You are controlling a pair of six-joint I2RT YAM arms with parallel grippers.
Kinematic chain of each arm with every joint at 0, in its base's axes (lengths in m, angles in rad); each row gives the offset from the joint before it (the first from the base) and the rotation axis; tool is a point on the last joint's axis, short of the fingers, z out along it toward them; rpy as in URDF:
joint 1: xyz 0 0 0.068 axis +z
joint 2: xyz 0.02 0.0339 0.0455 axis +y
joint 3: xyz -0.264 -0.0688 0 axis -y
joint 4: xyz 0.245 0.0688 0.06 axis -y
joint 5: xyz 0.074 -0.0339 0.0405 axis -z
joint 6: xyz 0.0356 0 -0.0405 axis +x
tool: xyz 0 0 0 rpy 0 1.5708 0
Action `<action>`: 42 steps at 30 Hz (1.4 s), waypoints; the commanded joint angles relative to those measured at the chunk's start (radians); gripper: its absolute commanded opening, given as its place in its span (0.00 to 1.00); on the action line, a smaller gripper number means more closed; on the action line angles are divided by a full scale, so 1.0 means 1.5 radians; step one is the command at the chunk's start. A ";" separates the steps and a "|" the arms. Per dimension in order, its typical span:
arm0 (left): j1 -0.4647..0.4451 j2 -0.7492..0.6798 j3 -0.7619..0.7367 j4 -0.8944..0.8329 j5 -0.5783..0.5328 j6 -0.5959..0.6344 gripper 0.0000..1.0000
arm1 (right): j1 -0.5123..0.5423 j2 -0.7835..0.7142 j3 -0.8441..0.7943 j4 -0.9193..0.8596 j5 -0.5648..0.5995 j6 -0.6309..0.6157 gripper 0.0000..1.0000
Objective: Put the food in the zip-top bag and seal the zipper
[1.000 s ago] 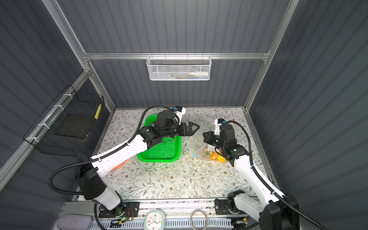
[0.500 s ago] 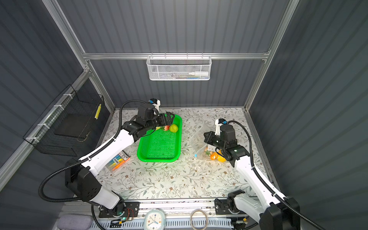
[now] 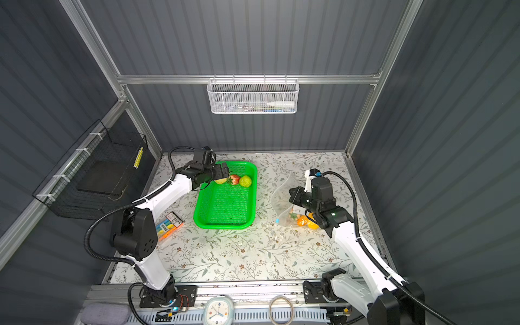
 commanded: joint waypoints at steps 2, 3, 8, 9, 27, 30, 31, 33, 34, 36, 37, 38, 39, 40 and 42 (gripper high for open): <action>0.003 0.051 0.065 -0.017 -0.005 0.049 1.00 | -0.001 -0.008 -0.002 -0.008 0.007 -0.016 0.00; 0.003 0.063 0.073 -0.018 -0.006 0.056 1.00 | -0.001 -0.007 0.000 -0.010 0.007 -0.017 0.00; 0.003 0.131 0.124 -0.031 -0.027 0.116 1.00 | -0.001 -0.009 0.004 -0.016 0.012 -0.021 0.00; 0.003 0.144 0.133 -0.033 -0.028 0.129 1.00 | -0.001 -0.008 0.004 -0.017 0.013 -0.021 0.00; 0.021 0.284 0.262 -0.117 0.053 0.271 0.99 | -0.001 0.022 0.032 -0.029 0.011 -0.029 0.00; 0.021 0.278 0.257 -0.137 0.080 0.250 0.98 | -0.001 0.023 0.031 -0.027 0.014 -0.027 0.00; 0.020 0.270 0.249 -0.140 0.090 0.239 0.98 | -0.002 0.023 0.030 -0.026 0.014 -0.026 0.00; 0.020 0.253 0.226 -0.140 0.108 0.222 0.98 | -0.001 0.024 0.029 -0.022 0.011 -0.022 0.00; 0.020 0.245 0.215 -0.141 0.114 0.211 0.98 | -0.001 0.024 0.029 -0.021 0.009 -0.022 0.00; 0.020 0.230 0.197 -0.146 0.128 0.196 0.98 | -0.001 0.024 0.025 -0.015 0.008 -0.021 0.00; 0.020 0.222 0.187 -0.146 0.135 0.189 0.98 | -0.001 0.024 0.019 -0.009 0.011 -0.020 0.00; 0.020 0.215 0.178 -0.144 0.138 0.184 0.98 | -0.002 0.026 0.017 -0.006 0.014 -0.018 0.00; 0.020 0.209 0.171 -0.143 0.138 0.181 0.98 | -0.002 0.031 0.017 -0.006 0.014 -0.017 0.00; 0.020 0.205 0.169 -0.145 0.134 0.180 0.98 | -0.002 0.036 0.023 -0.010 0.009 -0.018 0.00; 0.020 0.200 0.167 -0.145 0.122 0.180 0.98 | -0.001 0.045 0.034 -0.016 -0.002 -0.021 0.00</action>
